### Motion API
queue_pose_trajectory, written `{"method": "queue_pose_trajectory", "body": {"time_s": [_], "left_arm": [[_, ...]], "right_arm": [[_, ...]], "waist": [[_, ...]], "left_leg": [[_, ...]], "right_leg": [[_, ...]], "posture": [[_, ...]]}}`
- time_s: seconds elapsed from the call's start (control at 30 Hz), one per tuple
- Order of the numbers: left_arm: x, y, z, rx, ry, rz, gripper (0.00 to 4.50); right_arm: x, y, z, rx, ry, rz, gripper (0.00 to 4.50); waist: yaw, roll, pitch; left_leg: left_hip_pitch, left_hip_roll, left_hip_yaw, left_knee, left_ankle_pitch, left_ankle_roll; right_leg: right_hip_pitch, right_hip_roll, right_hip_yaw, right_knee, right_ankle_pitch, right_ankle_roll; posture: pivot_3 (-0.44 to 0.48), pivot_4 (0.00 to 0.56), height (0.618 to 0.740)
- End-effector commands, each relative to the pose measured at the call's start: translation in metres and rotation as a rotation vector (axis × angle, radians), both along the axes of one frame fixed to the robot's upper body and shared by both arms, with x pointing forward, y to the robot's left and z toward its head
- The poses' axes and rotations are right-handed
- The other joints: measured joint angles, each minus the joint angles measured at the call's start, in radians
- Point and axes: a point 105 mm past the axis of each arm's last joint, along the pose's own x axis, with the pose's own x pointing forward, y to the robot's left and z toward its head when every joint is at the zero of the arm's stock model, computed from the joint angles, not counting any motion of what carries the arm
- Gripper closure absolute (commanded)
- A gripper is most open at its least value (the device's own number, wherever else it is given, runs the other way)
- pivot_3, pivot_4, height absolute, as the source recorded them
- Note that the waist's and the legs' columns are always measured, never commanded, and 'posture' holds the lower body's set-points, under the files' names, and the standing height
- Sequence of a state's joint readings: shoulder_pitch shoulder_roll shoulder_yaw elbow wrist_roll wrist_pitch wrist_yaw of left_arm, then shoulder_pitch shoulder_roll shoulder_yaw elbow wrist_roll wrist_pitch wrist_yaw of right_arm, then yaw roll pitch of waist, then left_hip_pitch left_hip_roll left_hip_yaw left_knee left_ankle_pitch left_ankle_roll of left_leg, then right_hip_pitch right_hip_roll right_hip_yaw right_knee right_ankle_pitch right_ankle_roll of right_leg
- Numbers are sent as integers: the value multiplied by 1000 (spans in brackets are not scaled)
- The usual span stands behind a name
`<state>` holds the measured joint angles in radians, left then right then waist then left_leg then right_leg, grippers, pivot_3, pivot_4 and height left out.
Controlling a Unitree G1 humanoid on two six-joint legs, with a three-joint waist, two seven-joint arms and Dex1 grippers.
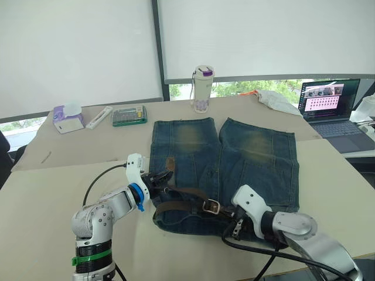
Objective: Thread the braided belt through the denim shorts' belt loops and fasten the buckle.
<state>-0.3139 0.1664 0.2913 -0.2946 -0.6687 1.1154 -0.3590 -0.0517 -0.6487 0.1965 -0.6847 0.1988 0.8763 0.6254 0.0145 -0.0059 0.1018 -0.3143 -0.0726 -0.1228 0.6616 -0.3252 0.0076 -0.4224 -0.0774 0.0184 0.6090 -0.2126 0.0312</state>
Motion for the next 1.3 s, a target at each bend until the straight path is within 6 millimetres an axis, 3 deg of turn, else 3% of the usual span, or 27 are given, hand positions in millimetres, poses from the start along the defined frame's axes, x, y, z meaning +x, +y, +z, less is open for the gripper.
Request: {"method": "queue_pose_trajectory", "body": {"time_s": [0.03, 0.53, 0.9, 1.3], "left_arm": [[3, 1, 10, -3, -47, 6, 4500], [3, -1, 7, -1, -47, 6, 4500], [4, -2, 8, 2, -51, 0, 4500], [6, 6, 5, -23, -31, 50, 4500]], "right_arm": [[2, 7, 6, 15, -39, 25, 4478], [-2, 6, 28, 130, -41, 37, 4478], [6, 13, 3, 38, -7, 53, 4478], [12, 21, 2, 55, -23, 71, 4478]], "waist": [[0, 0, 0], [1, 0, 0], [1, 0, 0], [0, 0, 0]], "left_leg": [[0, 0, 0, 0, 0, 0], [-1, 0, 0, 0, 0, 0], [0, 0, 0, 0, 0, 0], [-1, 0, -1, 0, 0, 0]], "right_leg": [[0, 0, 0, 0, 0, 0], [0, 0, 0, 0, 0, 0], [0, 0, 0, 0, 0, 0], [0, 0, -1, -1, 0, 0]], "posture": [[0, 150, 740], [0, 150, 740], [0, 150, 740], [0, 150, 740]]}}
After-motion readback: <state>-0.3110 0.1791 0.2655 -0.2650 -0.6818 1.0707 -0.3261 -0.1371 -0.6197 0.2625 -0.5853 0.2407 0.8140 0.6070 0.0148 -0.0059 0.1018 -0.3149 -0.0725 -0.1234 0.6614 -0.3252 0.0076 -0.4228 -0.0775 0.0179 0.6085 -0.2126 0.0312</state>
